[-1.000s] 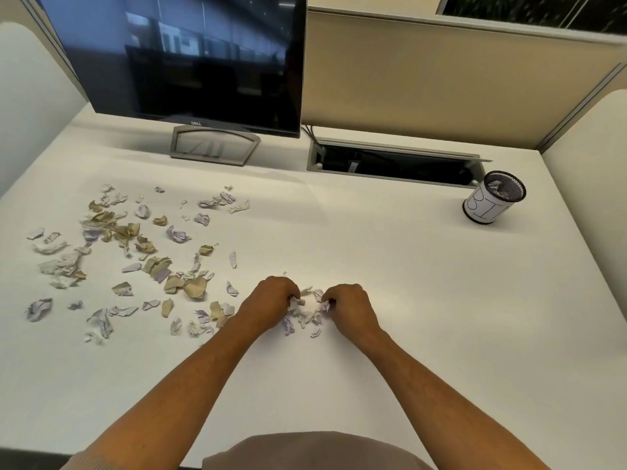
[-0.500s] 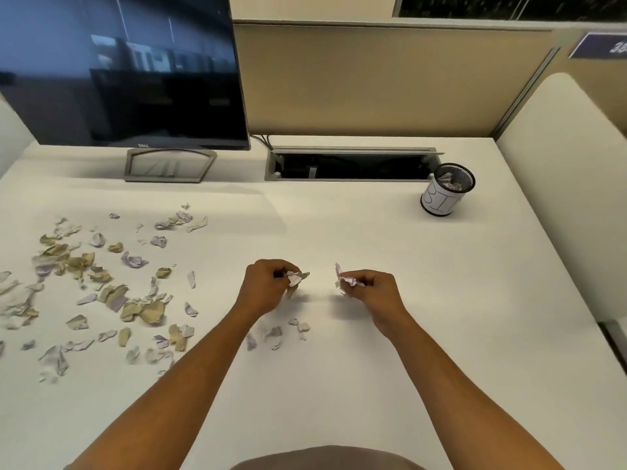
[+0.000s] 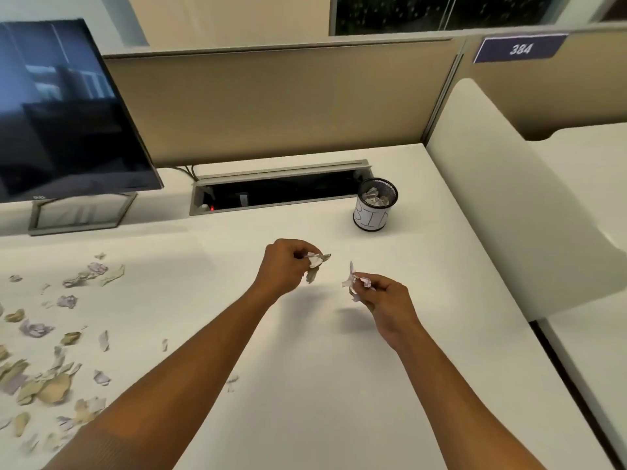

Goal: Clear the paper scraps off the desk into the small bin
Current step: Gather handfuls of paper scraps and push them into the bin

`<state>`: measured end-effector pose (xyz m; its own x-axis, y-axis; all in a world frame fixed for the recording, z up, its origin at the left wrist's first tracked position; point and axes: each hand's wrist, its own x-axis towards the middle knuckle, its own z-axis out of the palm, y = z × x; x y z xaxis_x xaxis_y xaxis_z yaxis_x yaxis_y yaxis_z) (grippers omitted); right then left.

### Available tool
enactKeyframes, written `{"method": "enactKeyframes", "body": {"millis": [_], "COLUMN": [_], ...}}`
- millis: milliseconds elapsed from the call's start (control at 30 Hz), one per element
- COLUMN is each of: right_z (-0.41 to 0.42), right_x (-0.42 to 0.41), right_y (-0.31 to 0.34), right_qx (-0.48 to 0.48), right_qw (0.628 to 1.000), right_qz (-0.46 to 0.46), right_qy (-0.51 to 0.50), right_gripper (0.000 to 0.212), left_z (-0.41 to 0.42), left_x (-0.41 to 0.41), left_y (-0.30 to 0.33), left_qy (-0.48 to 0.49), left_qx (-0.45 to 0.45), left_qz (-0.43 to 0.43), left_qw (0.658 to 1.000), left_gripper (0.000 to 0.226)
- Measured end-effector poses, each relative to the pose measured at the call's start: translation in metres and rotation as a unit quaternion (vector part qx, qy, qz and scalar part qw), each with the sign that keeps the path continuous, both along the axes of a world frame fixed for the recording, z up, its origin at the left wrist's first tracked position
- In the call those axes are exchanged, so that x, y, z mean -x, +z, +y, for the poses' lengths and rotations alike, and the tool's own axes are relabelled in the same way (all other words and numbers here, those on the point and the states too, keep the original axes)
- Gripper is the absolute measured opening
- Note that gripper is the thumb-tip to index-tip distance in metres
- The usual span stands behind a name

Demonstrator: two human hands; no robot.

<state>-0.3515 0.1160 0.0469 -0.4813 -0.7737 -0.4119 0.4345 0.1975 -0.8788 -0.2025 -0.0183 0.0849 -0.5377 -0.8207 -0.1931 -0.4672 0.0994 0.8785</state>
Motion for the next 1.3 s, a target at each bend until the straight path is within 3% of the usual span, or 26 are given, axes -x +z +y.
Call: {"method": "enactKeyframes", "body": {"millis": [367,567,767,1167,1300], "right_z": [0.008,0.001,0.0,0.008,0.009], "right_x": [0.085,0.11,0.116,0.11,0.108], "right_y": [0.004,0.002,-0.007,-0.022,-0.02], "right_qx": [0.021,0.028,0.027,0.01,0.013], "right_qw": [0.999,0.999,0.999,0.999,0.999], "right_qz": [-0.018,-0.016,-0.026,-0.053,-0.044], "right_qy": [-0.039,-0.028,-0.027,-0.01,-0.003], "right_gripper": [0.015,0.016,0.017,0.021,0.021], "left_z": [-0.062,-0.089,-0.088,-0.1,-0.105], "left_x": [0.169,0.229,0.247,0.253,0.249], "left_y": [0.025,0.014,-0.006,0.015,0.032], "left_qy": [-0.03,-0.125,-0.183,-0.229,-0.216], "left_qx": [0.155,0.235,0.239,0.224,0.281], "left_qz": [-0.086,-0.243,-0.375,-0.36,-0.367], "left_qw": [0.984,0.933,0.877,0.876,0.86], "left_gripper": [0.027,0.029,0.034,0.031,0.038]}}
